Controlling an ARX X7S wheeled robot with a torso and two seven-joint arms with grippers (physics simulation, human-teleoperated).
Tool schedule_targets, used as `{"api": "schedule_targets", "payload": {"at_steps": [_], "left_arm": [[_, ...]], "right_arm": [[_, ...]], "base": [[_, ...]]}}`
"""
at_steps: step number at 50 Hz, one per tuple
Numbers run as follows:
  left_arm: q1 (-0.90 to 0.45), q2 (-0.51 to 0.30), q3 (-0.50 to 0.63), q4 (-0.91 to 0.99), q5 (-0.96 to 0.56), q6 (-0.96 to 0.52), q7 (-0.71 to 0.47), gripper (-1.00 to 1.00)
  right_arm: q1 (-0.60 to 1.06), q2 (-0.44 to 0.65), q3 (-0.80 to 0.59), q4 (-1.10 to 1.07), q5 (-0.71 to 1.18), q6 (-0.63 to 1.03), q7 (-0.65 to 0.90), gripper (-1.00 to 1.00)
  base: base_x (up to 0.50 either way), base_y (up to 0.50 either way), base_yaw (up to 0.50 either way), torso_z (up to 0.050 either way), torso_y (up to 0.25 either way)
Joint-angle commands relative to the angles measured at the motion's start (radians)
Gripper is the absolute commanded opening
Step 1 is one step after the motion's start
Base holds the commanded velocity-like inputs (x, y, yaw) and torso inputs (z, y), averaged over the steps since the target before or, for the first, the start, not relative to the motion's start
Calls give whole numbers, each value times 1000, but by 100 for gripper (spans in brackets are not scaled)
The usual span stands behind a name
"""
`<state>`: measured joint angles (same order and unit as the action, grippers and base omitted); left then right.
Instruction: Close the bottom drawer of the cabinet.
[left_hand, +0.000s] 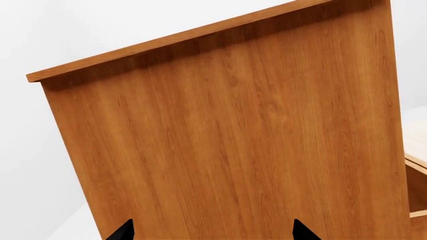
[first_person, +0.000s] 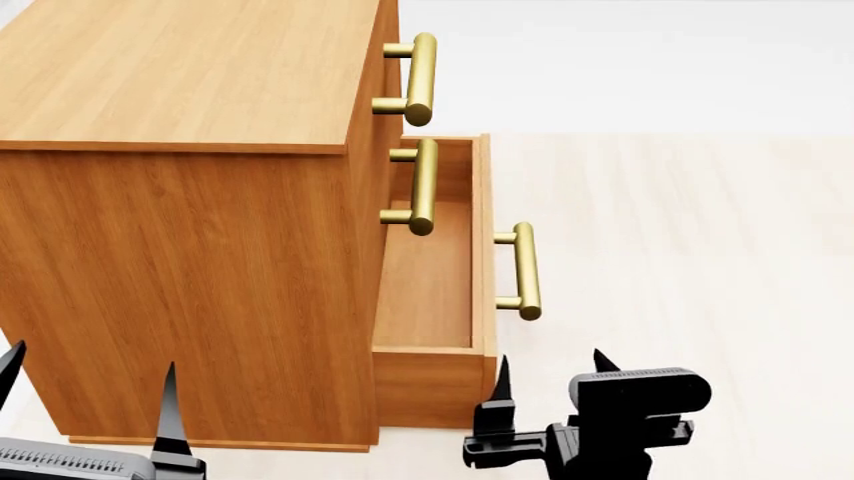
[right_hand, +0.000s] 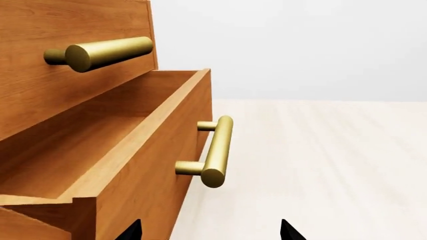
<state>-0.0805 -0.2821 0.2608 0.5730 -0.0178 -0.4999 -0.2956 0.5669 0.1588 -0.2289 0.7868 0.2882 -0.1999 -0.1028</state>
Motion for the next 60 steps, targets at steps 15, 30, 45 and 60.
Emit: {"api": "schedule_targets", "payload": {"at_steps": [15,30,45,60], "left_arm": [[3,16,-25,1,-14,19,17,100],[4,13,-21,4,-20,19,10,100],[10,9,-16,-7,-25,32,4,100],[8,5,-8,-3,-27,28,-2,100]], "right_arm": [[37,-74,-61,57,-64,-34,-41,100],[36,-86,-100,4,-59,9,-55,100],[42,-106,-145,-32,-53,37,-56,100],[31,-101,-187,-93,-11,85,-93,100]], "base": [[0,0,0,0,0],[0,0,0,0,0],[0,0,0,0,0],[0,0,0,0,0]]}}
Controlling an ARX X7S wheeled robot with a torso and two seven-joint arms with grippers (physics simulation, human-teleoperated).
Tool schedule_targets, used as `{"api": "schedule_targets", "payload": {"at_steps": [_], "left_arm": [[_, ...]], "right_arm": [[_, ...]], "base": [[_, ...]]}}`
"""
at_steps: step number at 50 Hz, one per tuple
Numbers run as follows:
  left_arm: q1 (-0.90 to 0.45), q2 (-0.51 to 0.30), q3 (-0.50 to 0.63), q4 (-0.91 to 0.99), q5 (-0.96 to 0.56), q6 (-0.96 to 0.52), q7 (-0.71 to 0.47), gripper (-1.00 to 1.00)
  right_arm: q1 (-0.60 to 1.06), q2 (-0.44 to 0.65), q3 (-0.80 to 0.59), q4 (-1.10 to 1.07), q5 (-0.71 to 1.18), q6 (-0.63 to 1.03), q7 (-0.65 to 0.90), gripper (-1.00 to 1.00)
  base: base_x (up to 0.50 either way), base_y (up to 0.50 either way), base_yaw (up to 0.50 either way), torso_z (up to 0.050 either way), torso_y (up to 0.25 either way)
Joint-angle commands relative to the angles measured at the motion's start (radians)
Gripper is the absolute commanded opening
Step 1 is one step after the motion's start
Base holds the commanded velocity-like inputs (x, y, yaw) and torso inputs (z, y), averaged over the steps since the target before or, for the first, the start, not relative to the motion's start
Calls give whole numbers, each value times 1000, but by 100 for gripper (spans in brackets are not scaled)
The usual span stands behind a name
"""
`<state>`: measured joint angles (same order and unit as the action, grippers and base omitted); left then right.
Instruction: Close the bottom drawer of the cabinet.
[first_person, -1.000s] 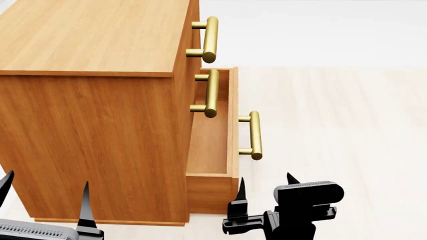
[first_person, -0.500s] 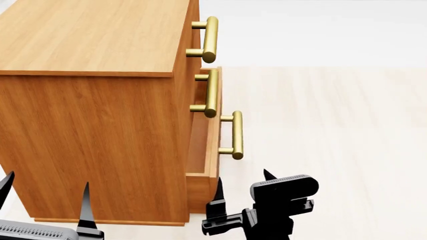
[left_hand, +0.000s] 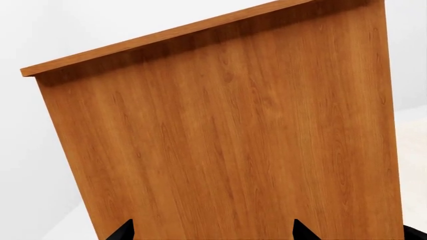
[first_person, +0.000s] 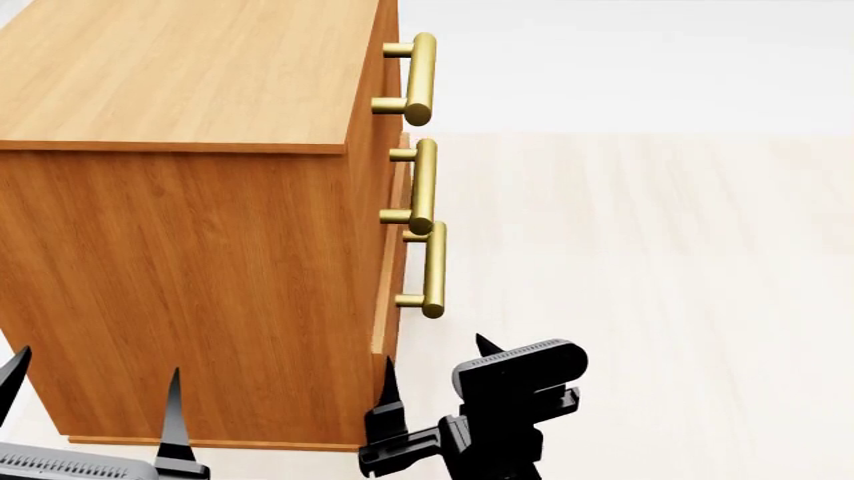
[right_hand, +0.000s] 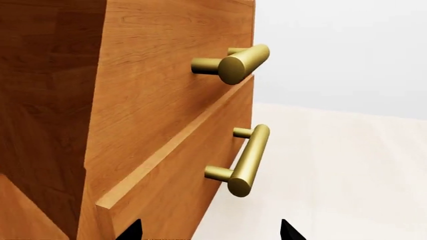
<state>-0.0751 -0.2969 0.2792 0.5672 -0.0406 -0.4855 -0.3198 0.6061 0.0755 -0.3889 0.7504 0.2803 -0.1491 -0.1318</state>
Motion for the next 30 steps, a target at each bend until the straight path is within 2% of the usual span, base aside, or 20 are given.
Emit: {"api": "schedule_targets", "payload": {"at_steps": [1,15,26,30], "left_arm": [[3,20,-26,1,-5,15,22,100],[10,18,-21,-11,-8,29,14,100],[9,12,-22,-4,-12,24,11,100],[6,10,-31,-18,-17,40,9,100]], "right_arm": [[-8,-17,-28,-58,1,34,-67,100],[13,14,-36,-145,86,145,-131,100],[11,21,-46,-156,93,132,-132,100],[-15,33,-51,-209,63,98,-88,100]], "base": [[0,0,0,0,0],[0,0,0,0,1],[0,0,0,0,1],[0,0,0,0,0]]}}
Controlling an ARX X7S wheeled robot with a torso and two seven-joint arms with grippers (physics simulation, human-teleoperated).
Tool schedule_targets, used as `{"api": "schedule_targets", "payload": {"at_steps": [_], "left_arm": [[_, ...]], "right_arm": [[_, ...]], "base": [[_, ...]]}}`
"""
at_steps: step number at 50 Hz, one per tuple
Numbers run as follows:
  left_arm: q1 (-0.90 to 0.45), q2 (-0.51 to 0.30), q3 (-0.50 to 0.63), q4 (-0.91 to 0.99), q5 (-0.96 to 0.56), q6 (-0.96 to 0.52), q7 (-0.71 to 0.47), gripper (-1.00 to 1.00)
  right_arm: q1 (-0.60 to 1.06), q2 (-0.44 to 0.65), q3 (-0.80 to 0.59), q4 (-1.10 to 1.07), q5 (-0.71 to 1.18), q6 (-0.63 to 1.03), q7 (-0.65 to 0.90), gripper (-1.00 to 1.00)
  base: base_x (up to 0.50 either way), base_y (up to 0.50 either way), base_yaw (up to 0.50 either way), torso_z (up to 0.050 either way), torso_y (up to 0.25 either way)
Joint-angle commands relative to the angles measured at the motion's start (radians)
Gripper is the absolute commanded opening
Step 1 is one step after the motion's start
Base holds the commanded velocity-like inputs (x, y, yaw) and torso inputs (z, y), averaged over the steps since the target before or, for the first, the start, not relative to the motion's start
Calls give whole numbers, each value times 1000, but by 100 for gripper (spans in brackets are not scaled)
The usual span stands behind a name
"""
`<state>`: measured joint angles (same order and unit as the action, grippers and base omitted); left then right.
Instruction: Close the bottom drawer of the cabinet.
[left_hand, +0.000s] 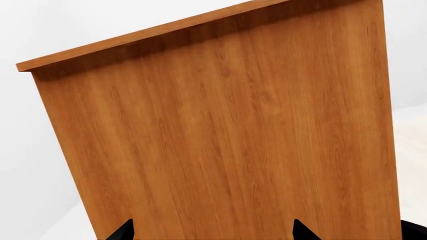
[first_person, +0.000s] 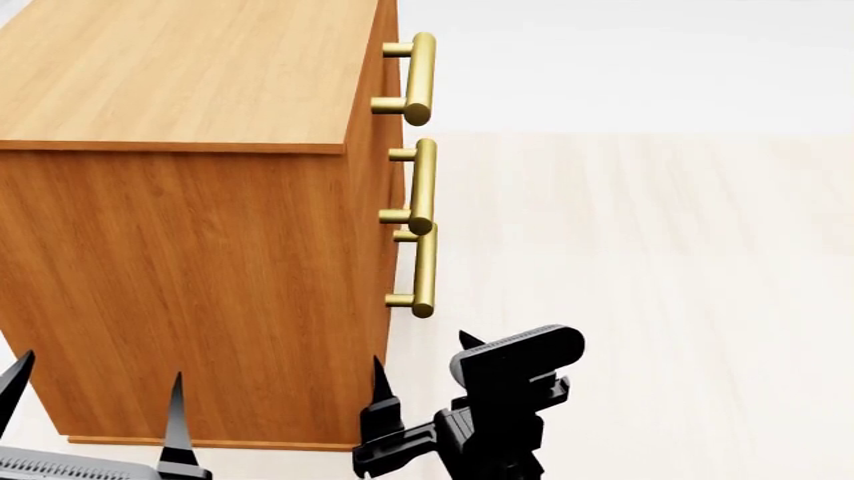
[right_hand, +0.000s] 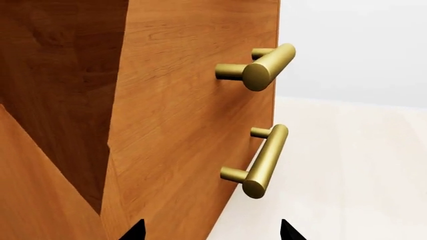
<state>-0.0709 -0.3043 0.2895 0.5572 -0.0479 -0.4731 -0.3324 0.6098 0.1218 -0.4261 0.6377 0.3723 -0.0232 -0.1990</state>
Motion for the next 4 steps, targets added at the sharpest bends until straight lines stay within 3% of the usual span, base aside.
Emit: {"api": "schedule_targets", "payload": {"at_steps": [1,4], "left_arm": [[0,17,-43,-18,-11,39,22,100],[-10,16,-50,-27,-10,67,19,100]], "right_arm": [[-22,-11,-11,-97,-38,-32,-1,100],[-36,-10,35,-84,-22,-113,28,100]], "base": [[0,0,0,0,10],[0,0,0,0,0]]}}
